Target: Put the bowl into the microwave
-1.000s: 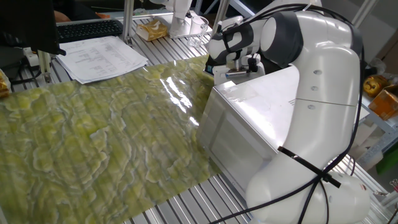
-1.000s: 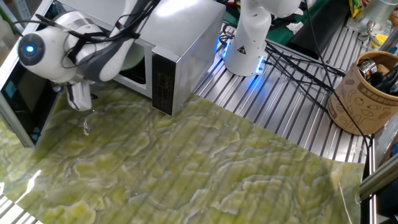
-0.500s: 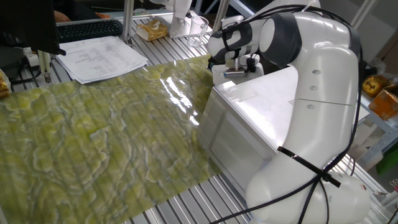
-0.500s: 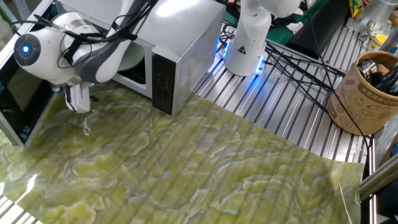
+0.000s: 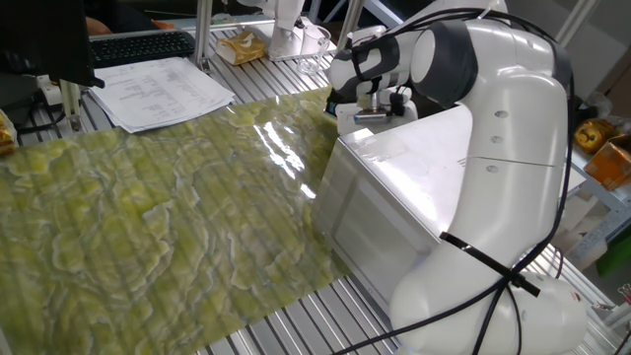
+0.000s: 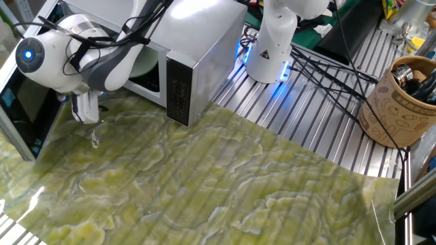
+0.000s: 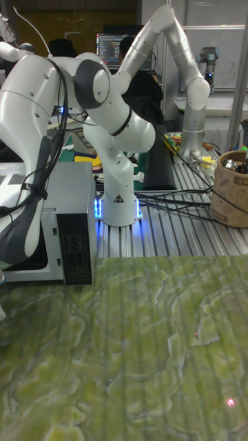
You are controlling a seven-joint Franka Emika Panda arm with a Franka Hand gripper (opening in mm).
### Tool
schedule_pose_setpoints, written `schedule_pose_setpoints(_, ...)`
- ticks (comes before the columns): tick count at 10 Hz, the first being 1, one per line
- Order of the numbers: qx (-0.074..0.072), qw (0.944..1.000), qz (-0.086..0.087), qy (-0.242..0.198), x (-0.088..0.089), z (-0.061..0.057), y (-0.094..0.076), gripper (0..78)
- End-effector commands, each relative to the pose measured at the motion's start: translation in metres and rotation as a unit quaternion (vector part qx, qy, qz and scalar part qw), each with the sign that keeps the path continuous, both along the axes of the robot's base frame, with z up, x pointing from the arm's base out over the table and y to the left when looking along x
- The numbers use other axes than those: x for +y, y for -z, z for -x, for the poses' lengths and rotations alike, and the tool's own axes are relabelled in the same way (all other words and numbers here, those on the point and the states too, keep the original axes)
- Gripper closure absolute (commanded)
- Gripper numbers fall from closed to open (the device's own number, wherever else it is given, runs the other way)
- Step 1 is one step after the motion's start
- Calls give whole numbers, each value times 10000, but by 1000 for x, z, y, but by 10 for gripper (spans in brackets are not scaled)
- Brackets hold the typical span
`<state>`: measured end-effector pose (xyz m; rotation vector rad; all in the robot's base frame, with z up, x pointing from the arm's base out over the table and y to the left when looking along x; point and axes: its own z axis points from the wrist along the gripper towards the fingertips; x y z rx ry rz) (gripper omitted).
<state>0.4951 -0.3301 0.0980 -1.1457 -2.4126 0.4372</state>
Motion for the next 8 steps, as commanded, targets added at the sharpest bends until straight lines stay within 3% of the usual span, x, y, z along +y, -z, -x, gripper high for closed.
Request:
schedule_pose_setpoints(1, 437, 9868, -1082, -1125, 0, 1, -1, 1)
schedule_pose_setpoints(2, 482, 9849, -1154, -1198, 0, 1, -1, 1)
schedule_pose_setpoints(3, 649, 9777, -1377, -1443, 1, 3, 2, 1)
schedule_pose_setpoints(5, 802, 9711, -1569, -1613, 6, 5, 6, 1)
schedule_pose_setpoints(6, 1076, 9639, -1724, -1720, 11, 3, 2, 1)
schedule_pose_setpoints(7, 1159, 9623, -1755, -1726, 13, 3, 0, 1)
schedule_pose_setpoints(8, 1497, 9551, -1866, -1749, 22, 5, -4, 1)
